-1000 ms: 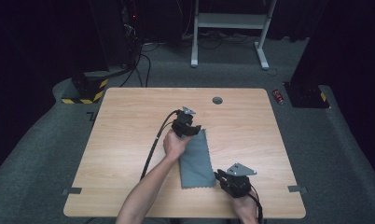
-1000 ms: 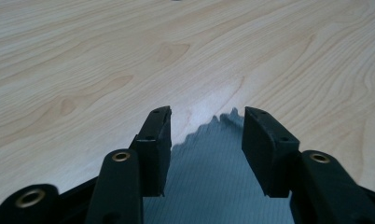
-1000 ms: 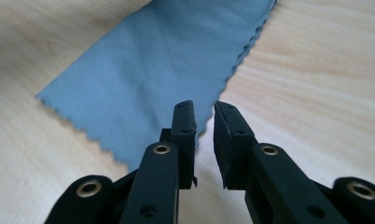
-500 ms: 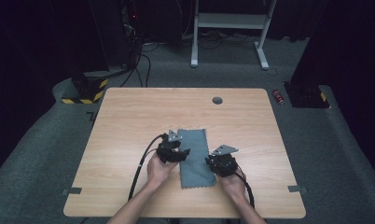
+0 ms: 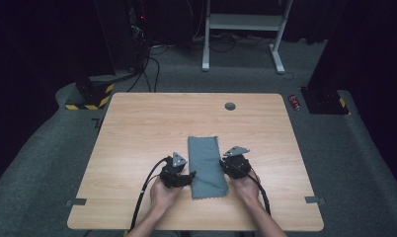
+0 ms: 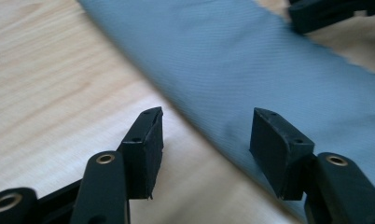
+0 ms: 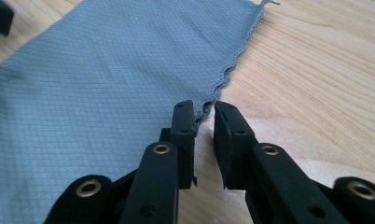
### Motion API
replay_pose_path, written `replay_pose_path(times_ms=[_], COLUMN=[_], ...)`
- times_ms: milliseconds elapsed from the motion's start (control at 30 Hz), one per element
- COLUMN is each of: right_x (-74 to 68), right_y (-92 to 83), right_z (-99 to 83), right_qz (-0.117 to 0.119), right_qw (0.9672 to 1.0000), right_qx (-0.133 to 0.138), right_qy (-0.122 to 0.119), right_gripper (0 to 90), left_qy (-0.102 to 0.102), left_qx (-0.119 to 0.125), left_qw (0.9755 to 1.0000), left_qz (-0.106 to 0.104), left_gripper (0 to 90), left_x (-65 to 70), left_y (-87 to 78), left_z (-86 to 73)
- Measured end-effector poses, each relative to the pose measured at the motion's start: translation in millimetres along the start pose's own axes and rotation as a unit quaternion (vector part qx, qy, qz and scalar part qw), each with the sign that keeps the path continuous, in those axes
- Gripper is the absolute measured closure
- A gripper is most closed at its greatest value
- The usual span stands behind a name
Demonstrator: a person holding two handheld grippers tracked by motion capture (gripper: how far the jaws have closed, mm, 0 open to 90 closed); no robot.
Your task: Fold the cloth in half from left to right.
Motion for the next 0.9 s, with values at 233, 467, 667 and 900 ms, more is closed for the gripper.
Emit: replay_pose_path(times_ms=[233, 467, 667, 900], right_x=[-13.7, -12.1, -18.3, -28.3], right_y=[-15.5, -18.3, -34.3, -47.5], right_z=[-7.3, -17.0, -24.4, -38.8], right_qz=[0.028, 0.013, 0.036, 0.051], right_qw=[0.9994, 0.9996, 0.9991, 0.9983], right_qx=[0.016, 0.005, 0.019, 0.021], right_qy=[-0.011, -0.024, -0.016, -0.016], right_gripper=[71.8, 70.3, 68.9, 68.5], left_qy=[0.011, 0.014, 0.014, 0.037], left_qx=[-0.015, -0.025, -0.018, -0.017], left_qw=[0.9997, 0.9996, 0.9995, 0.9987], left_qz=[-0.013, 0.000, -0.021, -0.030], left_gripper=[42.5, 42.3, 44.1, 67.5], left_x=[16.6, 24.7, 35.0, 41.2], left_y=[-5.7, -14.0, -19.0, -20.9], left_z=[-11.5, -22.2, -29.0, -31.6])
Point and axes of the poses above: each handheld gripper's, and its own axes: y roughly forward along the jaws, z roughly out of its top, x roughly to its right, the point moved 2 cm from there along y, roughly forward along the jaws, and after that the axes turned 7 degrees about -z, right-handed, at the moved point
